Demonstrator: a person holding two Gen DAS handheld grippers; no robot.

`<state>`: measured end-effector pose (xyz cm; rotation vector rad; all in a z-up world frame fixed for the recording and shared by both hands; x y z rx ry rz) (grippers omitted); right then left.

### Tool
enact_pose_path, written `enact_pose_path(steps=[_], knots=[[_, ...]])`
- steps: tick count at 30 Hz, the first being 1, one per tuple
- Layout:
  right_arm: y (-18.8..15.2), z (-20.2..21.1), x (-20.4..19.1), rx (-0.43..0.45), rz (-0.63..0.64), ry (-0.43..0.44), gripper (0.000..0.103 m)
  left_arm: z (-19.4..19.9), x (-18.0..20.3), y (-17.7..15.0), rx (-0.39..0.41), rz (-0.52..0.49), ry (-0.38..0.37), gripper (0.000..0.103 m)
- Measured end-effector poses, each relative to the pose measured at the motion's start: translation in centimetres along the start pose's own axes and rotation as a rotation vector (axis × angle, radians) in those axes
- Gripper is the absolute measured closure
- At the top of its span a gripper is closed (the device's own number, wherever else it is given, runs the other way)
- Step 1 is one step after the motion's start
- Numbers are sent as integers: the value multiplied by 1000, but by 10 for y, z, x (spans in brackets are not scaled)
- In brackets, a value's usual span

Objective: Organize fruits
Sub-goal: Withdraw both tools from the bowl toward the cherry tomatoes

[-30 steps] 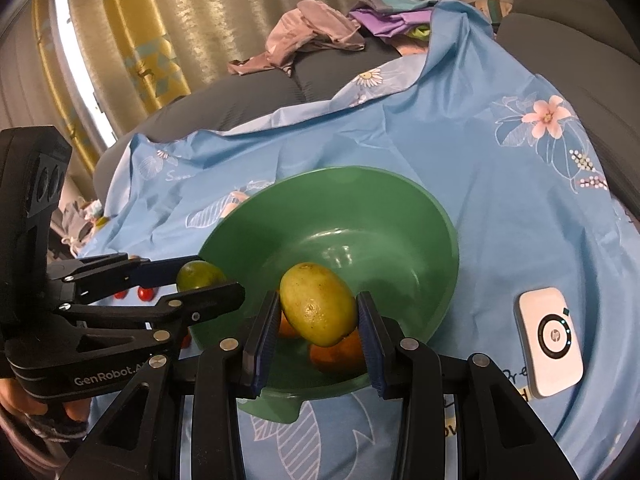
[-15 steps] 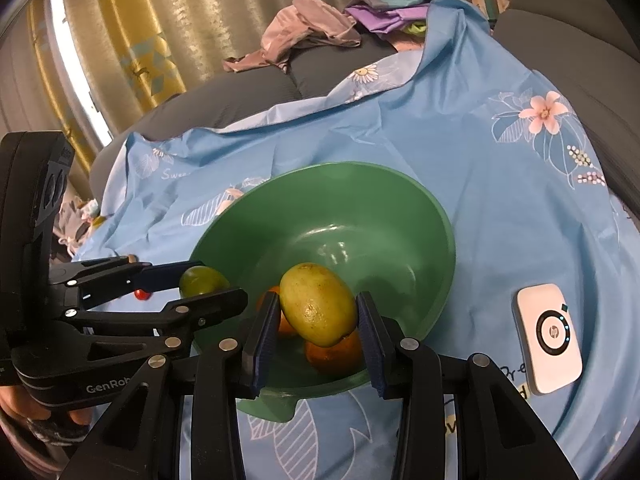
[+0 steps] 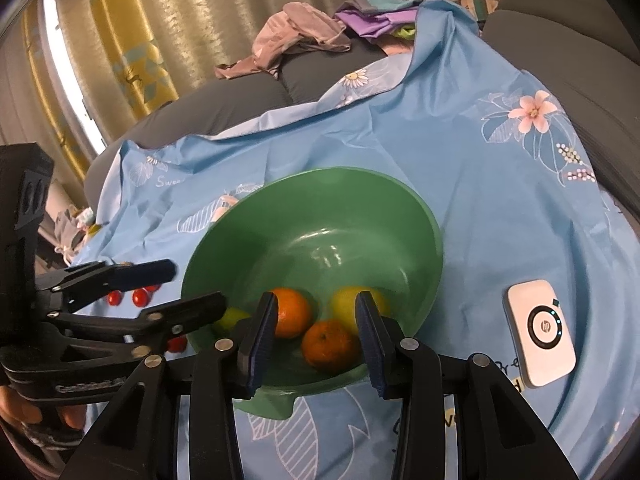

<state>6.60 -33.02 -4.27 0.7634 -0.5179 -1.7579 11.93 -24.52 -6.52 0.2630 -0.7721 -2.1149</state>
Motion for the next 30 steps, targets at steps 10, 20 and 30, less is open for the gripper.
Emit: enact_pose_path(steps=[10,20,30], knots=[[-4,16,-19,16,27,20,62,39,-35,-34,18,114,26,15],[-10,29,-51,14,87,51,62,66,-81,-92,-20,230,113,14],[-19,30,-90,-4,162,105,62,85,-111,-127,-23,321,136,14]])
Point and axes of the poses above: each gripper's, at about its wrist camera, not at the fingertips, and z roughly against the way its jaws point, x to its right, y to its top, the point moved 4 cm from there along -z, roughly the way its jaws point
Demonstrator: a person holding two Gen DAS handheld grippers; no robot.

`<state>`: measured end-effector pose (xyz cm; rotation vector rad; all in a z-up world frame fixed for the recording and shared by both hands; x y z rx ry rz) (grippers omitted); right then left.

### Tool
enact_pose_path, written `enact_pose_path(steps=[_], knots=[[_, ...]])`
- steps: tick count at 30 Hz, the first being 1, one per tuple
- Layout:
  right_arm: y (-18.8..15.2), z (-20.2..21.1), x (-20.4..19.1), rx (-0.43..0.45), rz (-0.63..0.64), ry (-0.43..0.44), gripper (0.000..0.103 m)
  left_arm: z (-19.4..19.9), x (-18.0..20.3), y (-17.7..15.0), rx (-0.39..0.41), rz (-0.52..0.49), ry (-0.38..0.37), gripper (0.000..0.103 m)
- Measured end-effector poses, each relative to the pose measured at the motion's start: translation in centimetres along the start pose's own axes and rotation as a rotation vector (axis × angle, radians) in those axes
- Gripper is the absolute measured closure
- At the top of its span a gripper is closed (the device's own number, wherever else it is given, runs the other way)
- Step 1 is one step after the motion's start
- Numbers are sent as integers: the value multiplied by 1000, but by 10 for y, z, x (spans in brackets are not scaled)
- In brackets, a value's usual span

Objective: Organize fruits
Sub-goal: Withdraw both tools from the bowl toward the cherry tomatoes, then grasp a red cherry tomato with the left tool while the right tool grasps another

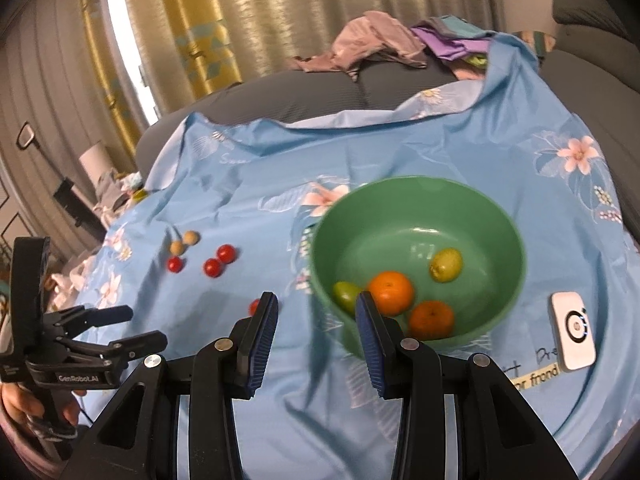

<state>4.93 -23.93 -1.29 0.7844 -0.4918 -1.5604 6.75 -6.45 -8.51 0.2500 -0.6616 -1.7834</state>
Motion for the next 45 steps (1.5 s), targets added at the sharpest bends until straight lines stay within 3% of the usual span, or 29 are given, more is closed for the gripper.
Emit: enact_pose_path(steps=[11,17,22,26,32,35,37,45], knots=[[-13,-27,-45,-83,93,122,62,4,-30,-17,9,57,3,14],[-22,-55,-65,-153,154,138,62,-8,-49,-22,-11,101,-10,14],[-22,-85,-69,-188,208,102,62,-13,-56,-20,-11,112,-23,14],[-22,-109,-74,-226,260,84,62,-19,-58,-14,-14,106,-34,14],[-23,-138,-70,-295,325,-14,62,-30,-58,-2,-14,86,-45,14],[-25,-146,-66,-332,316,-11,63,-37,-57,5,-15,84,-49,14],[-26,-148,-65,-336,318,-2,71,-43,-57,12,-9,81,-48,15],[-6,-155,-64,-297,229,70,71,-70,-54,47,-1,70,4,18]])
Point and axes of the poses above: each gripper's, at about its wrist camera, not at the fingertips, and z roughly against the way its jaws point, x to its right, y to its top, the point moved 4 cm from there along -z, roughly the way its jaws point
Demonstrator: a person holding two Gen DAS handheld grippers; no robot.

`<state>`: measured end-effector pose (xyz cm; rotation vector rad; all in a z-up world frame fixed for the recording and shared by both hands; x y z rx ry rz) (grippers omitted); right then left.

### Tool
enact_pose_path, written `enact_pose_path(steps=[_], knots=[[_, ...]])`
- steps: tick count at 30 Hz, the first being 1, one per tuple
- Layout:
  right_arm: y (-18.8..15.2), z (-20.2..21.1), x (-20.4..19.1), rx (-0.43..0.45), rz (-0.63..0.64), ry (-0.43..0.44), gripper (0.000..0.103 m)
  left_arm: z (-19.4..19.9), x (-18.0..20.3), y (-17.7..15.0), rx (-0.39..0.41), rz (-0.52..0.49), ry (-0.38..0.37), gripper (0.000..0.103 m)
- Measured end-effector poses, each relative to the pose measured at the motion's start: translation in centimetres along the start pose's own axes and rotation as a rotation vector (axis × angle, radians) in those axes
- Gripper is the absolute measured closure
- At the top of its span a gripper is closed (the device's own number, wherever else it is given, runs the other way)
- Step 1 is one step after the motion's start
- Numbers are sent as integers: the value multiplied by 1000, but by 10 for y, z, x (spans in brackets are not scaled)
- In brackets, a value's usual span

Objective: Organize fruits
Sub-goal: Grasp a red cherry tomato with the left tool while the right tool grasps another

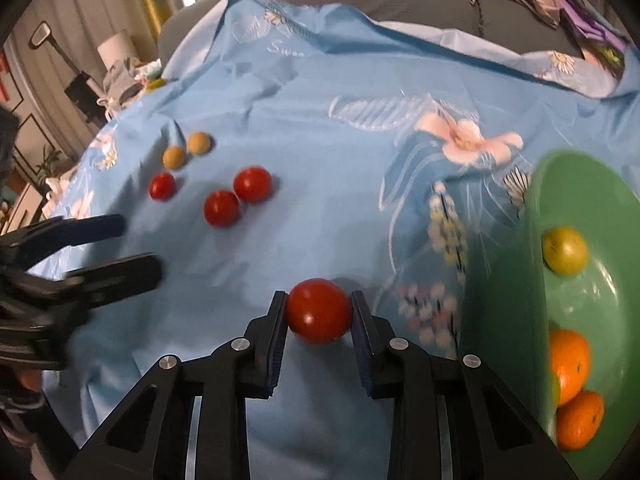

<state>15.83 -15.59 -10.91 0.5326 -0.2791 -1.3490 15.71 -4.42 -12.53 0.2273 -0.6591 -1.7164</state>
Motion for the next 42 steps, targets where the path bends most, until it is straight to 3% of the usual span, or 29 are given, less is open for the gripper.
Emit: enact_pose_path(steps=[4,5,9,14,18,20,32,42], knots=[[15,-8,-1,18,-23,18,71,-19,5,13,-10,-16,24,27],[17,-10,-2,19,-27,22,71,-23,5,15,-15,-16,32,34],[25,-17,-1,26,-27,18,71,-36,0,22,-33,-15,50,38],[27,-17,0,32,-16,17,71,-49,-1,25,-53,-40,67,56],[26,-16,1,36,-14,19,71,-54,-1,29,-47,-44,95,63],[26,-16,0,36,-14,21,71,-54,0,29,-46,-50,99,76],[20,-6,3,47,-48,28,71,-22,12,16,-28,-75,90,76],[2,28,-3,89,-60,49,71,20,31,-7,13,-101,93,76]])
Point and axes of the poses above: each gripper's, at about its wrist camera, not at the fingertips, and z roughly against the way its jaws point, x to its right, y to its top, the point moved 4 cm from there along -z, roughly the way its jaws point
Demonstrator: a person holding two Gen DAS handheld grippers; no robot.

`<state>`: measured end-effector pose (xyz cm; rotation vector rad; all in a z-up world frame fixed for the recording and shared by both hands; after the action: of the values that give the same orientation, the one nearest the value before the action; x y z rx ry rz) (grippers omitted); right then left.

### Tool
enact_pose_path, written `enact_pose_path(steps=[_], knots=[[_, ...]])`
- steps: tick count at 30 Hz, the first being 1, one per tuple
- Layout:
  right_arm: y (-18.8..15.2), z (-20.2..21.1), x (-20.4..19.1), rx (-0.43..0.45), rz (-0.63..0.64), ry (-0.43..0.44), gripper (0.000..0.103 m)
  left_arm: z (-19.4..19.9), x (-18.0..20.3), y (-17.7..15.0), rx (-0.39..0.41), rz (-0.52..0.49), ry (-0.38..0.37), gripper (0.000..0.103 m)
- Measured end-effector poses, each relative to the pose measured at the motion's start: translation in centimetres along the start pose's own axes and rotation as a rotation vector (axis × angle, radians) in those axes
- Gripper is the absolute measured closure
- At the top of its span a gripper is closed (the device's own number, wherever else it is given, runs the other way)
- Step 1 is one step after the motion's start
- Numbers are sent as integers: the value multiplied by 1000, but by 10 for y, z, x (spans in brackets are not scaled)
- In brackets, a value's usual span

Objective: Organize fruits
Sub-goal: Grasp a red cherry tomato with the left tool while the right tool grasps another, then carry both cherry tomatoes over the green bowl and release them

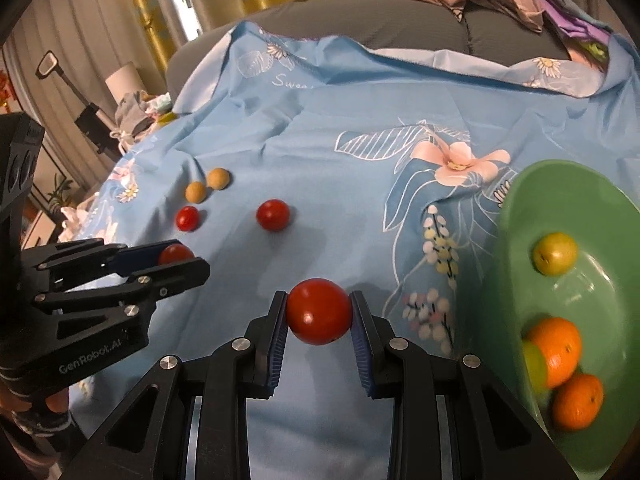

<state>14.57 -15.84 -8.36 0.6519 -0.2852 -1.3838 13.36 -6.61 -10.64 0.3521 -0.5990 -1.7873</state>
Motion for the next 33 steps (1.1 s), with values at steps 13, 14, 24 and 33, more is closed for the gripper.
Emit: enact_pose_path(steps=[13,14,24,33], knots=[[-15,53,-9,85,-7,15,71,44,23,-20,35,-25,-7,76],[-16,55,-10,90,-8,15,71,47,24,-21,38,-27,-8,76],[-18,81,-4,147,-27,9,71,65,41,-20,70,-62,-2,76],[-18,96,14,181,-58,-14,71,67,63,-11,84,-112,-16,76]])
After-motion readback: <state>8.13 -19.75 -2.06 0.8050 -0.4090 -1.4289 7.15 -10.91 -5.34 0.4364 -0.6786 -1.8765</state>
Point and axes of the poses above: each gripper's, at about its wrist camera, not at the fingertips, and z roughly against the way its jaws point, x to its right, y to its top, the point moved 4 cm from there along -z, roughly the way its jaws point
